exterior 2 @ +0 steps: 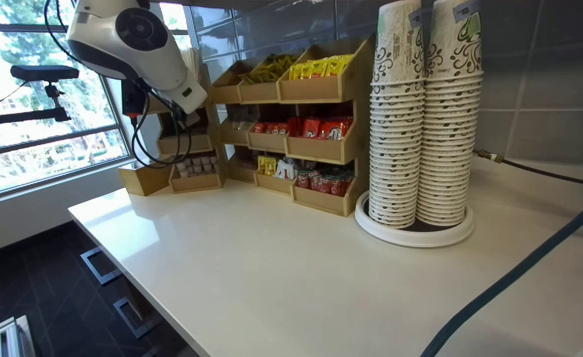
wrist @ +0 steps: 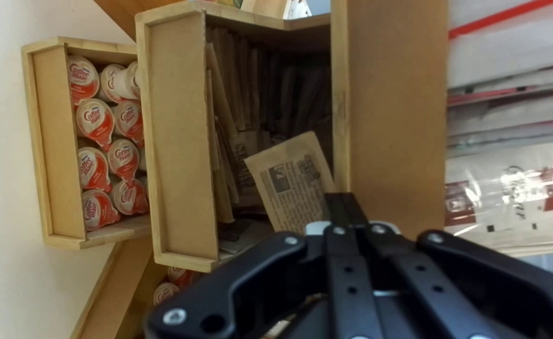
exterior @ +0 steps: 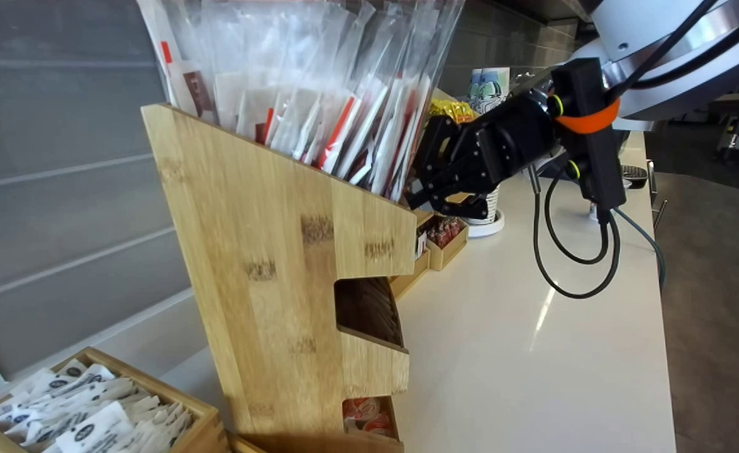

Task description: Put the sachet on the shelf

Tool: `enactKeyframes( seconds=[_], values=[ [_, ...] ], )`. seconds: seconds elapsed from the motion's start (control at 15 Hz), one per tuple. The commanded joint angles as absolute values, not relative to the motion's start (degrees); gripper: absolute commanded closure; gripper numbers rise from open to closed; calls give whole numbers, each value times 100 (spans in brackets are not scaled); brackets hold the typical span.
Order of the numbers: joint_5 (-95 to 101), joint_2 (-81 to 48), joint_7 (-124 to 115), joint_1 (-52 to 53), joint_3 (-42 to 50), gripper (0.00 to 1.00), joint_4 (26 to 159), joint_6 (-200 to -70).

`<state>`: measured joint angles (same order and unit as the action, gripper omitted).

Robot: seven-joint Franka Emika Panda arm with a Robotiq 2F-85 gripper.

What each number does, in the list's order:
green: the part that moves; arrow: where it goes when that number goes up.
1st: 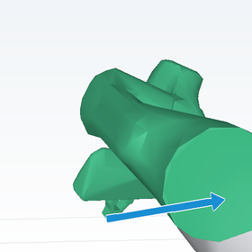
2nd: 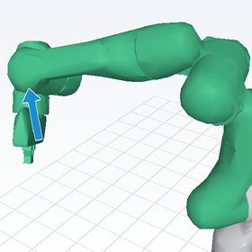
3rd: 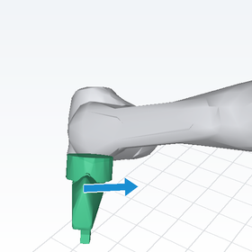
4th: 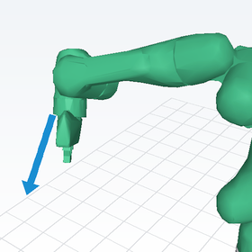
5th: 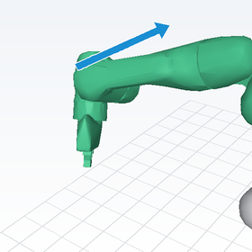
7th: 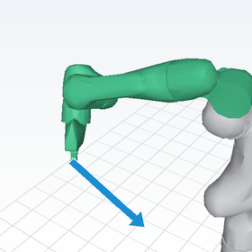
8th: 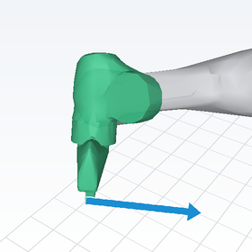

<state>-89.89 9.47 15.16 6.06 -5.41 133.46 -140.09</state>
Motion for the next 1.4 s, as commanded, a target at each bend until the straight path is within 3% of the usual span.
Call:
enactKeyframes(
  seconds=[0.0,1.33],
  values=[
    [-9124,819,1537,618,-669,100,13373,-14169],
    [-9397,689,1926,592,-785,100,13256,-15225]
  ],
)
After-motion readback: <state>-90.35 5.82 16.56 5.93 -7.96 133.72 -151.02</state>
